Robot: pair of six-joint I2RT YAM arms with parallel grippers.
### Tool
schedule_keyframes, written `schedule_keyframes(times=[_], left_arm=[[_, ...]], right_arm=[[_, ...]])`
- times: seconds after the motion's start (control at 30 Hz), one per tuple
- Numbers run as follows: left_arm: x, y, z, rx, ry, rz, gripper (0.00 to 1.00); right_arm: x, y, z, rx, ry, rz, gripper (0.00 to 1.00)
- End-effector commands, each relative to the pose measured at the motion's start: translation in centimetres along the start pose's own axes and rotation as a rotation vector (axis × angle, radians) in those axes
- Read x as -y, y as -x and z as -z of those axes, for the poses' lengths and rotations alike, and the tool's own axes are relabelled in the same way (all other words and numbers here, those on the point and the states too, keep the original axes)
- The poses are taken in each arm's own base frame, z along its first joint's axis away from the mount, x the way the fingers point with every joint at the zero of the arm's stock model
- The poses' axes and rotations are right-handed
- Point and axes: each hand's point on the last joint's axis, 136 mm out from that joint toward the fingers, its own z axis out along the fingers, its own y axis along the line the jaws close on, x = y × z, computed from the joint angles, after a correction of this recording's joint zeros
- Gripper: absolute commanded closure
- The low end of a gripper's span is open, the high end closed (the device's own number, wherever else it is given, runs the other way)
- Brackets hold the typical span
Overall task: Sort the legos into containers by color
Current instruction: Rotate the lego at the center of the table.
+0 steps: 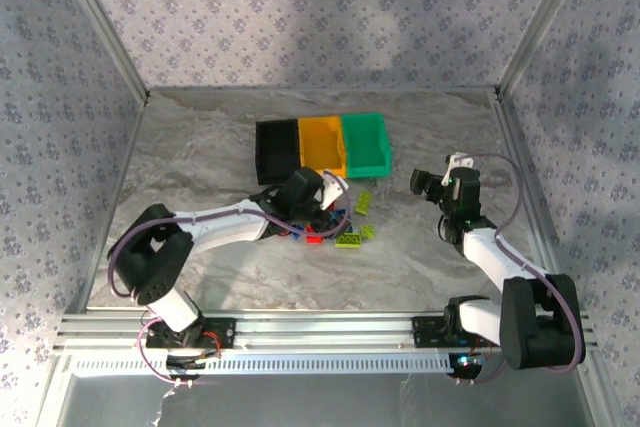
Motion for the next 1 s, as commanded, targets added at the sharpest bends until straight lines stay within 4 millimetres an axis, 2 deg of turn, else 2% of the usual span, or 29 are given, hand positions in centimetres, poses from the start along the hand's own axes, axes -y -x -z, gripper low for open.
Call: schedule_keyframes(times=[0.0,0.13,0.27,0.4,0.5,0.63,0.73,0.87,0.97], left_arm=[[1.0,1.4,-1.0,-0.037,-0.056,0.029,0.12],[2.9,2.4,-3.5,-0.099,-0.108,0.047,0.22],[3.8,3.2,-5.4,-0.137,-0.118,0.064,0.24],[3.7,3.2,-7.1,-0.227,-0.110,0.092,0.26],[3.5,2.7,-8.1,-0.299,-0.095,0.102,0.34],[2.9,2.2,-8.7,-0.339,-0.059,0.133,0.35],[2.9,1.7,-9.4,-0.384,-0.054,0.160,0.41],[2.4,1.0,-10.2,-0.428,-0.021,0.169,0.41],[1.7,1.3,-9.9,-0.425,0.020,0.161,0.41]], right_arm=[[-0.1,1.3,-0.2,0.017,-0.017,0.021,0.00],[-0.1,1.2,-0.3,0.011,-0.022,0.020,0.00],[-0.1,1.2,-0.6,0.002,-0.023,0.022,0.00],[0.2,1.2,-0.9,-0.010,-0.045,0.013,0.00],[0.3,1.3,-1.0,-0.013,-0.051,0.007,0.00],[0.5,1.3,-1.1,-0.017,-0.053,0.001,0.00],[0.5,1.3,-1.1,-0.018,-0.054,0.001,0.00],[0.5,1.3,-1.1,-0.017,-0.057,-0.003,0.00],[0.6,1.3,-1.1,-0.016,-0.058,-0.004,0.00]])
